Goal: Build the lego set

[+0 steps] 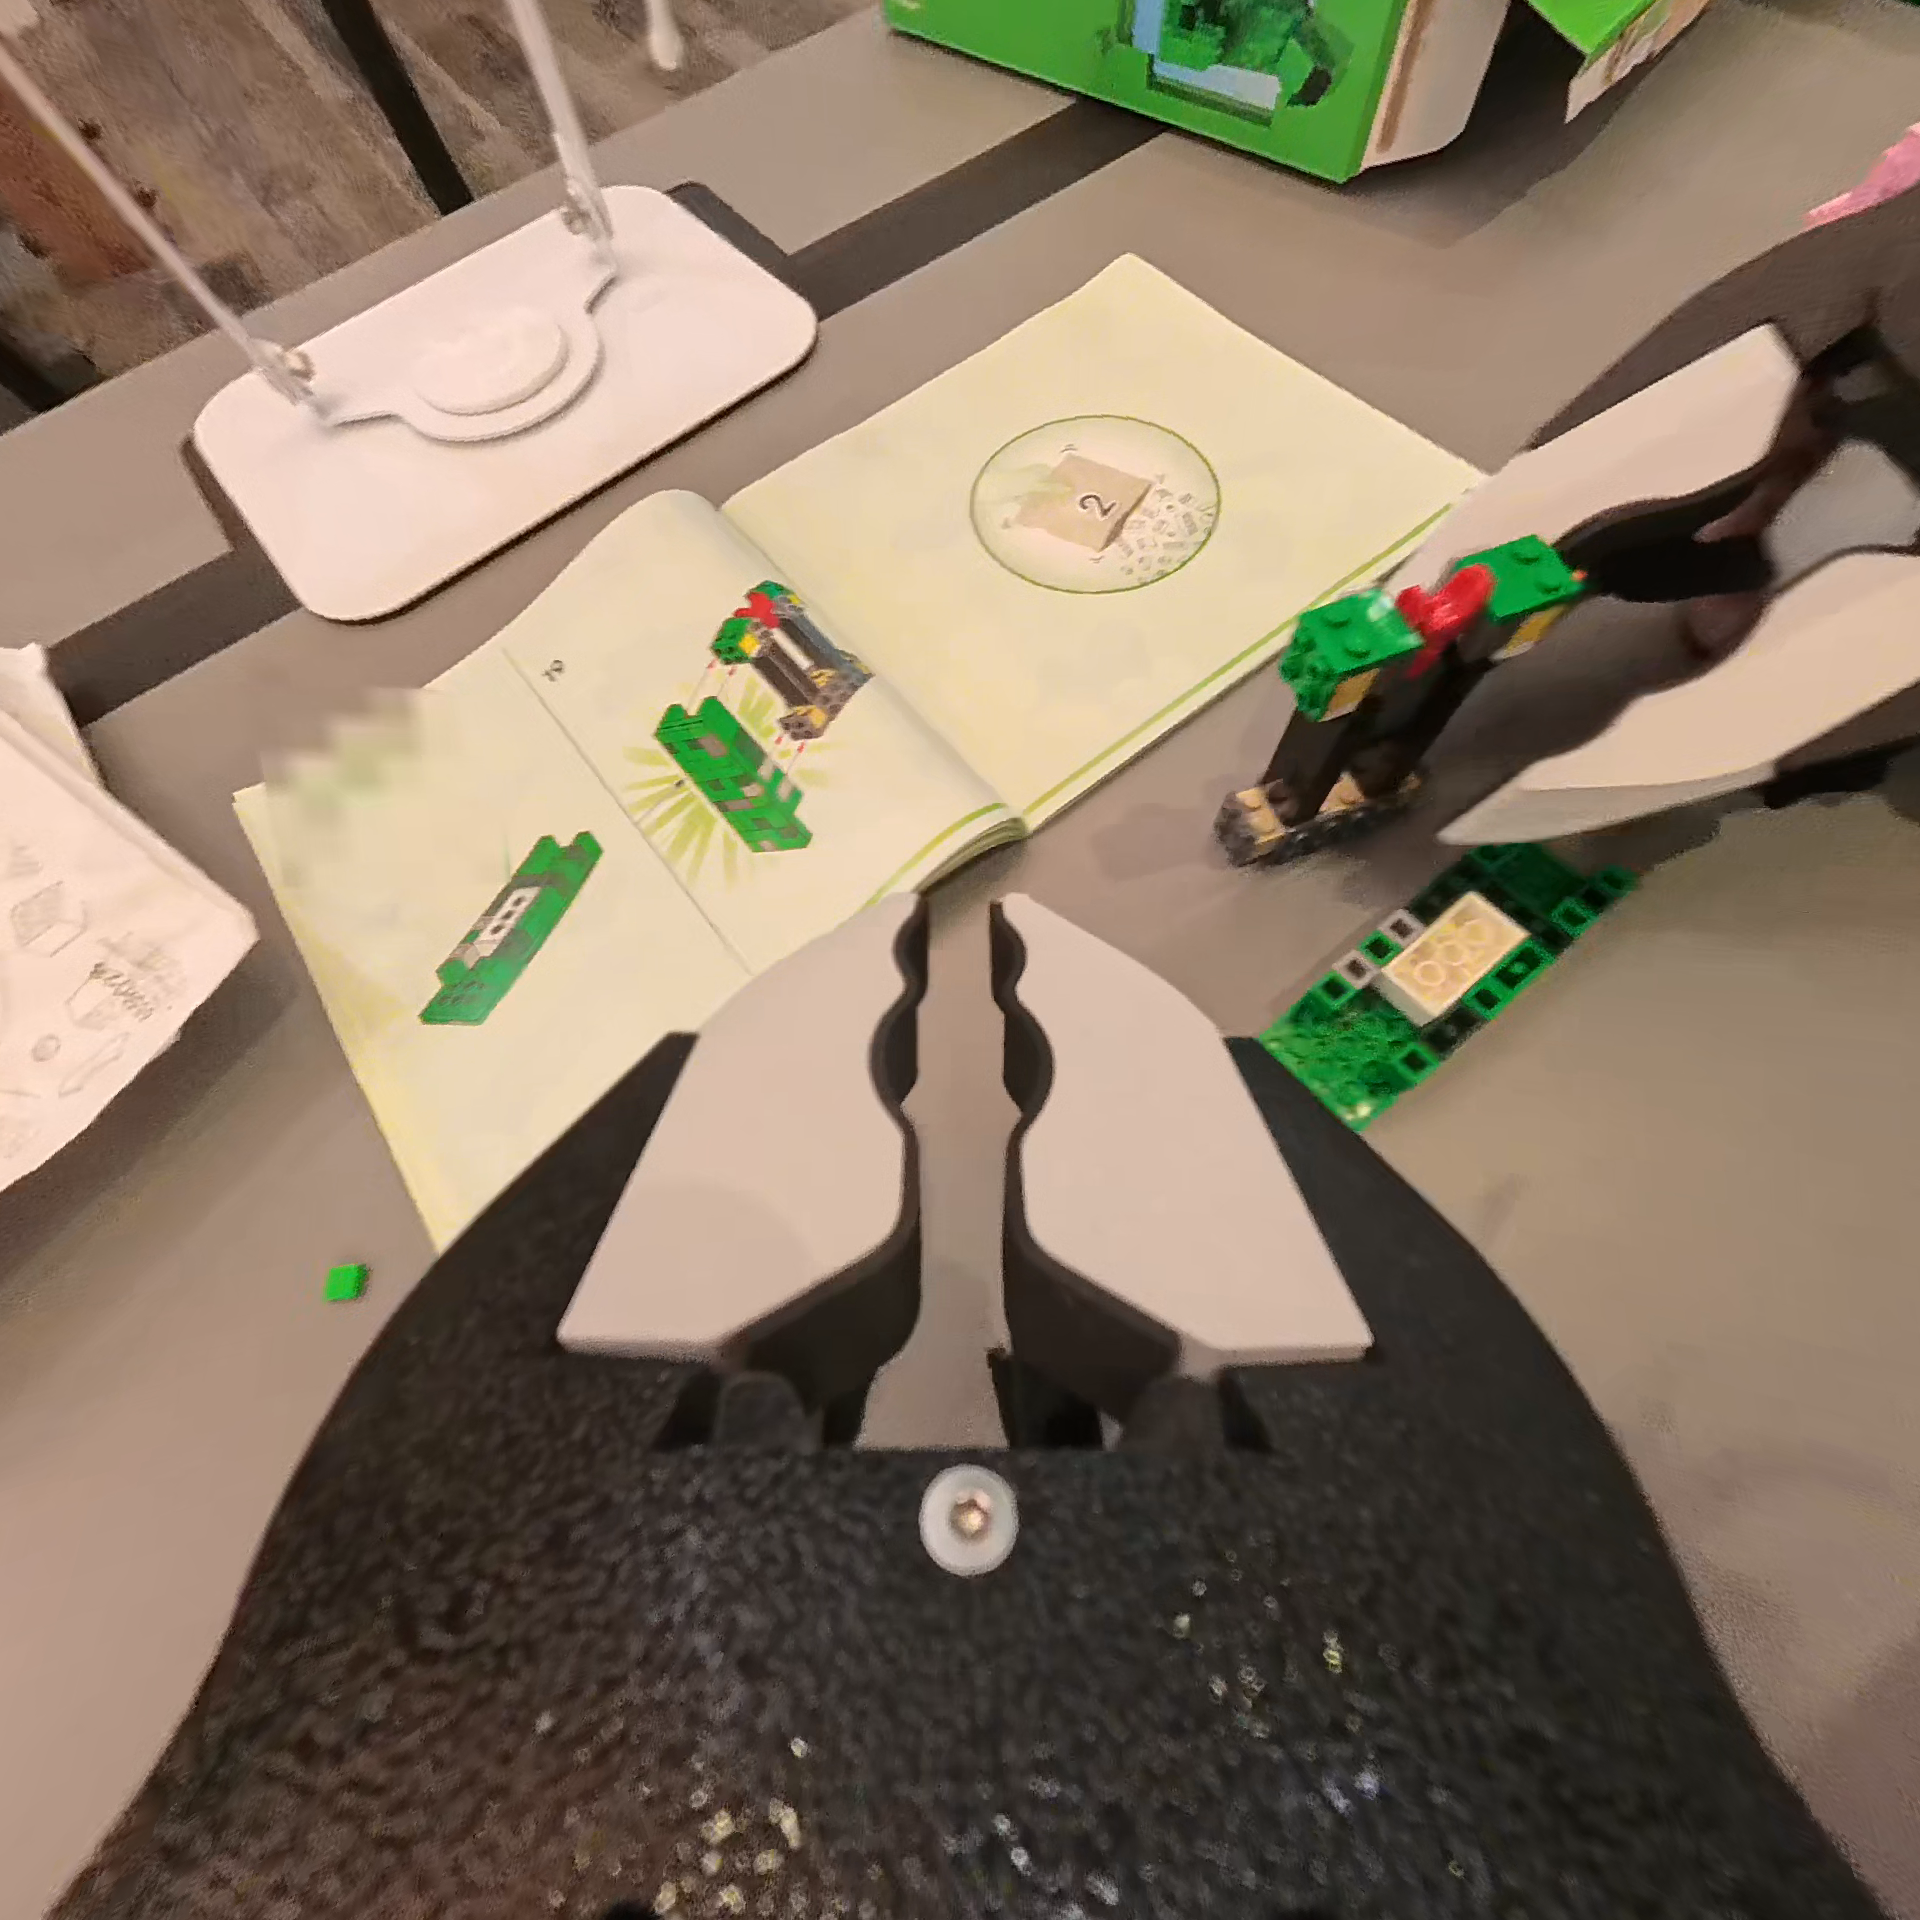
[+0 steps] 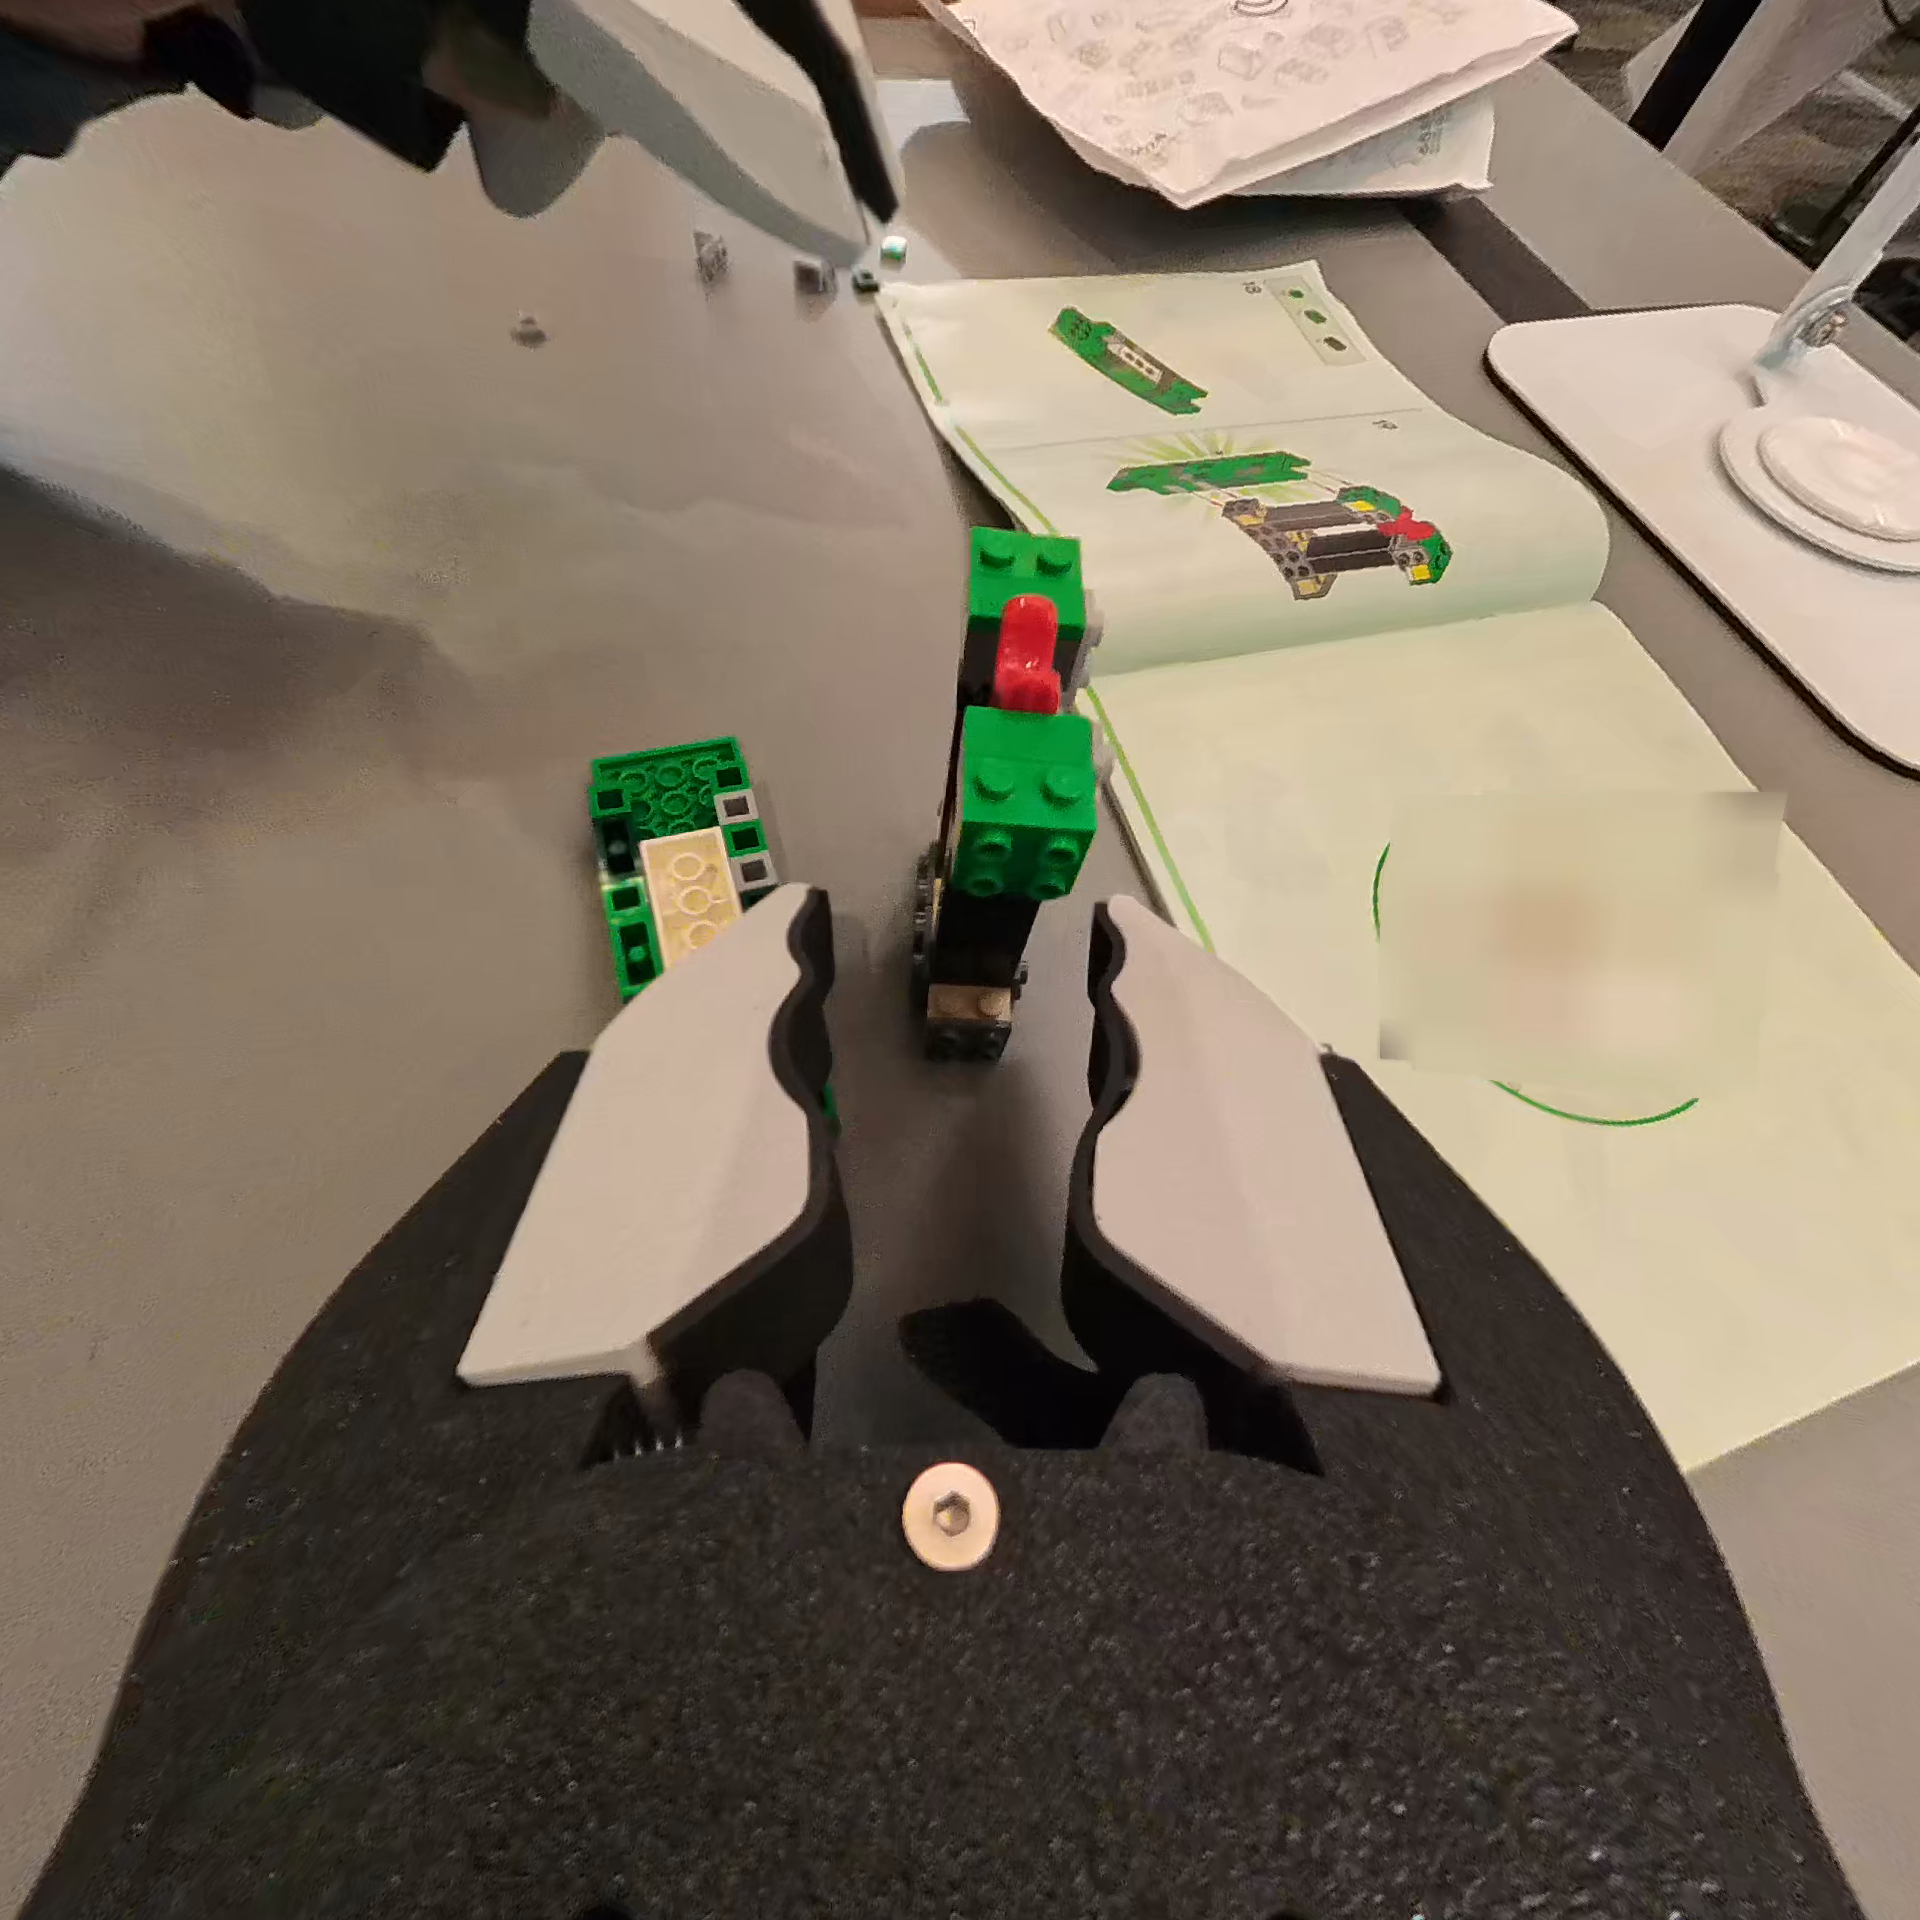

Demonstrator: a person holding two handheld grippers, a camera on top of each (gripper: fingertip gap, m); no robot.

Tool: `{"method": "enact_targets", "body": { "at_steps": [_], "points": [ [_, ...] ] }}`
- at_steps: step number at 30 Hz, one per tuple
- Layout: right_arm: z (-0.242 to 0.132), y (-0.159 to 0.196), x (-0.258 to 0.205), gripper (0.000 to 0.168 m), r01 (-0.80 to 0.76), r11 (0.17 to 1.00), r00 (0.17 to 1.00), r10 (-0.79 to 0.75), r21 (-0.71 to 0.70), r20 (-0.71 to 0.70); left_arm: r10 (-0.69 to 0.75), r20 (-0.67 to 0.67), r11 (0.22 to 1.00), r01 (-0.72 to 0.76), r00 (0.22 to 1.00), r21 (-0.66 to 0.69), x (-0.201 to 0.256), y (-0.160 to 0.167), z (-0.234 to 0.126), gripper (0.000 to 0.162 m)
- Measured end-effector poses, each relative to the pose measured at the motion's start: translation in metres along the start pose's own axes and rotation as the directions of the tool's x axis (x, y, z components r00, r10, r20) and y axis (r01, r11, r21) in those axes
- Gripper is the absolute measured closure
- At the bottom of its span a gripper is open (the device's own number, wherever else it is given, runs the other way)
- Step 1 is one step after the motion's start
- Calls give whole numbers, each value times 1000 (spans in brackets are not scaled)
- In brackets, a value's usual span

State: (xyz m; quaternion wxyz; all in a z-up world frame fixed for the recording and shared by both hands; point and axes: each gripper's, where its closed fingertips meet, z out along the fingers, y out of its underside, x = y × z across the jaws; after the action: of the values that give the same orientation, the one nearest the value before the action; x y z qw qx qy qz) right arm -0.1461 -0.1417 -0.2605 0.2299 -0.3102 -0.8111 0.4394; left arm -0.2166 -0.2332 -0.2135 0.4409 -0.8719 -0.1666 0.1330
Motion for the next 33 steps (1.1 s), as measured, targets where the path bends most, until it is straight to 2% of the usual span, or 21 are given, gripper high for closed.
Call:
{"method": "enact_targets", "body": {
  "at_steps": [5, 9, 13, 16, 21, 29, 33],
  "points": [
    [-13, 12, 0, 114, -18, 999, 1000, 18, -27, -12, 3, -76, 999, 0, 997, 42, -3, 3, -1, 143],
    [-31, 21, 4, 114, -51, 998, 998, 49, -31, -41, 34, -150, 999, -35, 988, -3, 17, 5, 7, 136],
    [-45, 24, -16, 119, -109, 994, 992, 110, -18, 65, 188, -348, 979, -204, 919, -9, 69, 8, 8, 122],
    [-42, 21, -31, 119, -82, 997, 989, 83, -16, 119, 312, -428, 933, -358, 848, -29, 96, 20, 12, 116],
    [-27, 19, -38, 118, -15, 997, 992, 23, -72, 122, 332, -510, 893, -438, 794, -101, 115, 40, 21, 98],
    [-17, 19, -38, 120, 15, 991, 995, -1, -135, 99, 293, -553, 885, -440, 780, -150, 117, 47, 28, 100],
    [-19, 18, -39, 126, 26, 991, 995, -13, -132, 98, 300, -565, 890, -439, 769, -125, 116, 48, 27, 106]
  ]
}}
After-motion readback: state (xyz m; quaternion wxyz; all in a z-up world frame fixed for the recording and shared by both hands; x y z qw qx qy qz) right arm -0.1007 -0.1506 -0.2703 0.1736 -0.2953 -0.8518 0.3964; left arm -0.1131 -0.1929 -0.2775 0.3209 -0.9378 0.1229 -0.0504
